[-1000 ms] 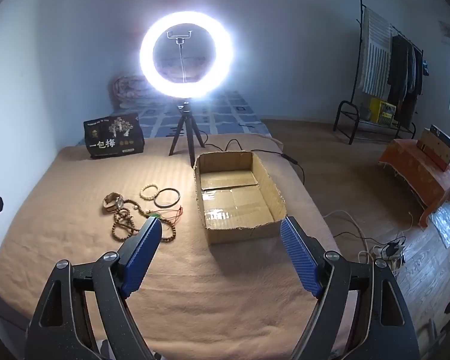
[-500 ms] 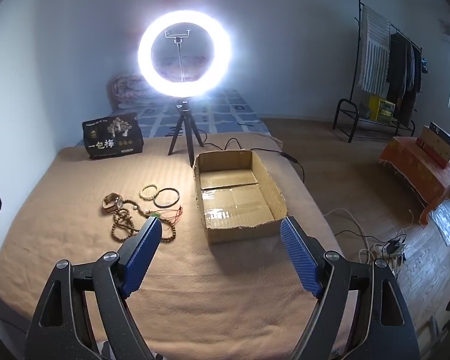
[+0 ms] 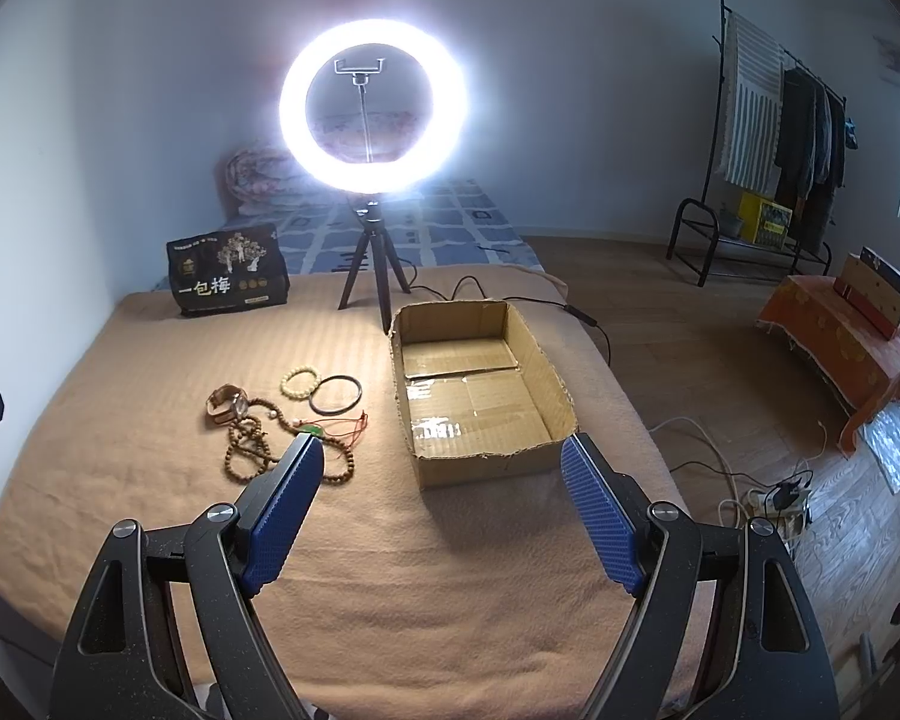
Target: Organize jewelry
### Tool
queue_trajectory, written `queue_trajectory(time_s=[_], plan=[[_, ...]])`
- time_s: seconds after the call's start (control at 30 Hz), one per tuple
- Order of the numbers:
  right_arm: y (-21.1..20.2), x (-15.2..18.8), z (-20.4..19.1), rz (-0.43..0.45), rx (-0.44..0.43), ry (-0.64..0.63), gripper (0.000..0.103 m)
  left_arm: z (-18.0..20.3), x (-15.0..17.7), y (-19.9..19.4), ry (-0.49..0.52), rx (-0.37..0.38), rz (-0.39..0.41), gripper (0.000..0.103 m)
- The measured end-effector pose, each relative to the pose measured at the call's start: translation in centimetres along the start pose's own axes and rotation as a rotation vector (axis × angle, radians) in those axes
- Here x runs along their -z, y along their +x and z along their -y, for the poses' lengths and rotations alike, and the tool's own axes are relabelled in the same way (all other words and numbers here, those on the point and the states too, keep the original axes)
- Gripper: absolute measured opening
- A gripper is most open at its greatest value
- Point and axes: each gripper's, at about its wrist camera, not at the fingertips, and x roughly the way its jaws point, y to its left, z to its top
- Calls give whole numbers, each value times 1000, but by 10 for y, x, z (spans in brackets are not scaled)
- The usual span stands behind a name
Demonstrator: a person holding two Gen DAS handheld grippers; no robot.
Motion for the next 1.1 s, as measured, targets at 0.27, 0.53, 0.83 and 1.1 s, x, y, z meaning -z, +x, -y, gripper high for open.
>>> queue_trajectory(time_s=[0.27,0.53,0.83,1.1], plan=[[0,0,0,0,0,-4,81,-1,-1,-1,2,2,6,103],[0,1,0,0,0,-5,81,0,-3,-2,3,5,9,103],[0,3,0,-4,0,-7,81,0,-3,-3,3,6,10,103],[3,2,-1,-15,5,-9,81,1,-3,-2,4,8,8,103]])
